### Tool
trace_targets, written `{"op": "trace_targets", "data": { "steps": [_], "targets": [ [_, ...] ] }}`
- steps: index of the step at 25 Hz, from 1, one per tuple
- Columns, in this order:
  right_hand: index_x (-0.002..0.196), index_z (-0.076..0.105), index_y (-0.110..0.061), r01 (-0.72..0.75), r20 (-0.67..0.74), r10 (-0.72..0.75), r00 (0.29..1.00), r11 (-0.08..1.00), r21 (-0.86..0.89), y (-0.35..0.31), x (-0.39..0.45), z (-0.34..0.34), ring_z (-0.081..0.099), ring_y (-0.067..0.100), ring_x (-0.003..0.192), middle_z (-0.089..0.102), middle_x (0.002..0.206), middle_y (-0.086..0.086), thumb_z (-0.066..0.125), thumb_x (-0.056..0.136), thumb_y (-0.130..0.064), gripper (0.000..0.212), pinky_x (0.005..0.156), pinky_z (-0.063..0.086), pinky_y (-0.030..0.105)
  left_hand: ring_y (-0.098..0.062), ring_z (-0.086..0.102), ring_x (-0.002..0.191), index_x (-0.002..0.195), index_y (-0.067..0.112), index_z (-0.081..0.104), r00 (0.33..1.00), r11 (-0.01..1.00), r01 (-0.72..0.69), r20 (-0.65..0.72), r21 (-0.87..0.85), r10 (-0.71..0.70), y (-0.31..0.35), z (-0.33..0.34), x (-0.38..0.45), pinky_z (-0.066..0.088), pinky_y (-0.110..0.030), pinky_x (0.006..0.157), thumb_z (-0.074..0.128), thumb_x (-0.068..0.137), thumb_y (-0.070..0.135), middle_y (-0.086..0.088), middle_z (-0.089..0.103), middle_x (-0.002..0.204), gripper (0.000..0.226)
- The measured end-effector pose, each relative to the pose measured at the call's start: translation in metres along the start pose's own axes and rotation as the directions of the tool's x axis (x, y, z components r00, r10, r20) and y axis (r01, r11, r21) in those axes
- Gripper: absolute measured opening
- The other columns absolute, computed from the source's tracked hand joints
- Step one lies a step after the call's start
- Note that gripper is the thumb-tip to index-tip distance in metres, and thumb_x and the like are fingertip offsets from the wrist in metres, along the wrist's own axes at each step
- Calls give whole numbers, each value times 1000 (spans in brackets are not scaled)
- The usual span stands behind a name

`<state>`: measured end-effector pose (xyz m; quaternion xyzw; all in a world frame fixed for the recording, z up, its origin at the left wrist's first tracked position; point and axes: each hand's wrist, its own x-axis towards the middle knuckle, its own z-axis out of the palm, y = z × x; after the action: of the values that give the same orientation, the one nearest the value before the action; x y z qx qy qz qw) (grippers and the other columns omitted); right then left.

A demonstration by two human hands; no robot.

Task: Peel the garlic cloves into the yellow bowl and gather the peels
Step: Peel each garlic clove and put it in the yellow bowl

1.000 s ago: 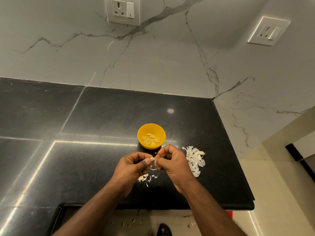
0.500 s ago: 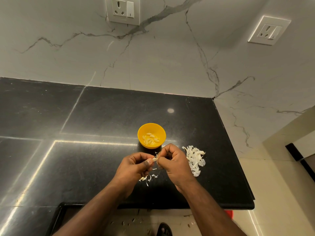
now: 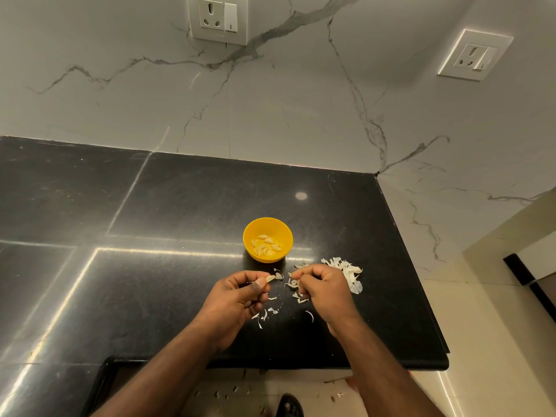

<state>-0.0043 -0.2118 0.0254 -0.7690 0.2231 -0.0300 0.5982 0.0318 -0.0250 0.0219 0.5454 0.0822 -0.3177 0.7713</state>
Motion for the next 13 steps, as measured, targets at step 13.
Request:
{"op": "trace_targets", "data": {
  "steps": [13],
  "targets": [
    [104, 79, -21, 458, 215, -408, 887, 837, -300, -9, -11, 9, 64, 0, 92, 72, 95, -13, 75, 87, -12, 20, 77, 45, 9, -12, 58, 63, 102, -1, 72, 999, 993, 30, -35, 118, -26, 4, 1, 0, 47, -21, 57, 61, 98, 10, -11, 67, 78, 17]
  ]
}}
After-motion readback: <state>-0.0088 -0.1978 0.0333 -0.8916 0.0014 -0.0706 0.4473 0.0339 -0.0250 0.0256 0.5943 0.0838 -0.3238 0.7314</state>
